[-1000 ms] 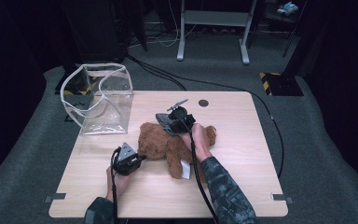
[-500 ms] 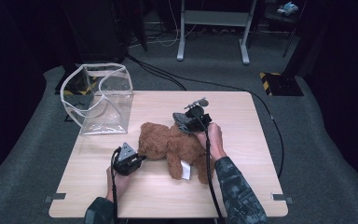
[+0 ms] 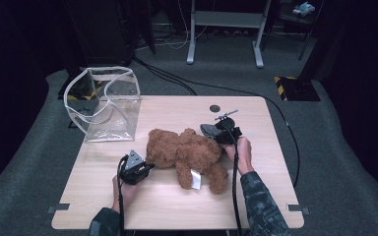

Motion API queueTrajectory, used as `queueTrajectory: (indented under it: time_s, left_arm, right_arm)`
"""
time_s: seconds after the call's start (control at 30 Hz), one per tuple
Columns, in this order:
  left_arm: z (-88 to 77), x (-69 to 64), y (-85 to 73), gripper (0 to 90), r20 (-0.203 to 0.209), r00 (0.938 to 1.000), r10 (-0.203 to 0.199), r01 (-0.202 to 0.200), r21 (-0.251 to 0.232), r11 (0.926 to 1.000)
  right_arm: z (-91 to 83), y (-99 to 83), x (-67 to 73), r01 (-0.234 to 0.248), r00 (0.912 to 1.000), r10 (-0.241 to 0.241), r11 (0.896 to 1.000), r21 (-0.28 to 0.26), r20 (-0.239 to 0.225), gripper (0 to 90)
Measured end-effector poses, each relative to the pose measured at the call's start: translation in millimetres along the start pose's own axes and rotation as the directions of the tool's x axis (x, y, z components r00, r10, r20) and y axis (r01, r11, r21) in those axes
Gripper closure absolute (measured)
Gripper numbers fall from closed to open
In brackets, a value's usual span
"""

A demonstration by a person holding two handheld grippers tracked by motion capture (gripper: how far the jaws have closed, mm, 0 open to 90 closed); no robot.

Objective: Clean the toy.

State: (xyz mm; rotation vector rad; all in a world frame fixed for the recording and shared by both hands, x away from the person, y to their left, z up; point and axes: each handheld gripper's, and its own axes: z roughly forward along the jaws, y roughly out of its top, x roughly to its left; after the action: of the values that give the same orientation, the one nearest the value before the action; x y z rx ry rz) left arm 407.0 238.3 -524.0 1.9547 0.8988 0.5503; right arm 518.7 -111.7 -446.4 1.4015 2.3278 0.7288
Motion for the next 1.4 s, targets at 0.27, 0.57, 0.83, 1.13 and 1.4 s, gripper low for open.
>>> queueTrajectory:
  time_s: [0.27,0.57,0.83,1.13,1.4]
  left_arm:
    - [0.1,-0.5,0.2,80.9,0.001,1.0000,-0.001,0.001,0.005,1.0000]
    - [0.3,-0.6,0.2,80.9,0.002,1.0000,-0.003,0.003,0.004,1.0000]
    - [0.3,-0.6,0.3,80.9,0.005,1.0000,-0.002,0.002,0.008,1.0000]
    - [0.4,-0.6,0.2,81.0,0.005,1.0000,-0.005,0.005,0.008,0.9999]
    - [0.4,-0.4,0.3,81.0,0.006,1.0000,-0.007,0.007,0.010,0.9999]
  right_arm:
    - [-9.0,-19.7,-26.3,-0.067,0.9962,0.068,0.998,-0.015,0.054,79.1]
    - [-37.6,-26.1,-20.9,-0.085,0.9958,0.079,0.987,-0.133,-0.046,79.2]
    - [-26.4,-27.1,-0.6,-0.053,0.9927,0.041,0.993,-0.106,-0.114,79.4]
    - [-7.0,-45.0,-2.1,-0.025,0.9964,0.021,0.999,-0.045,-0.082,79.7]
    - [-8.1,-54.9,-16.5,-0.050,0.9987,0.049,0.998,-0.045,-0.013,79.7]
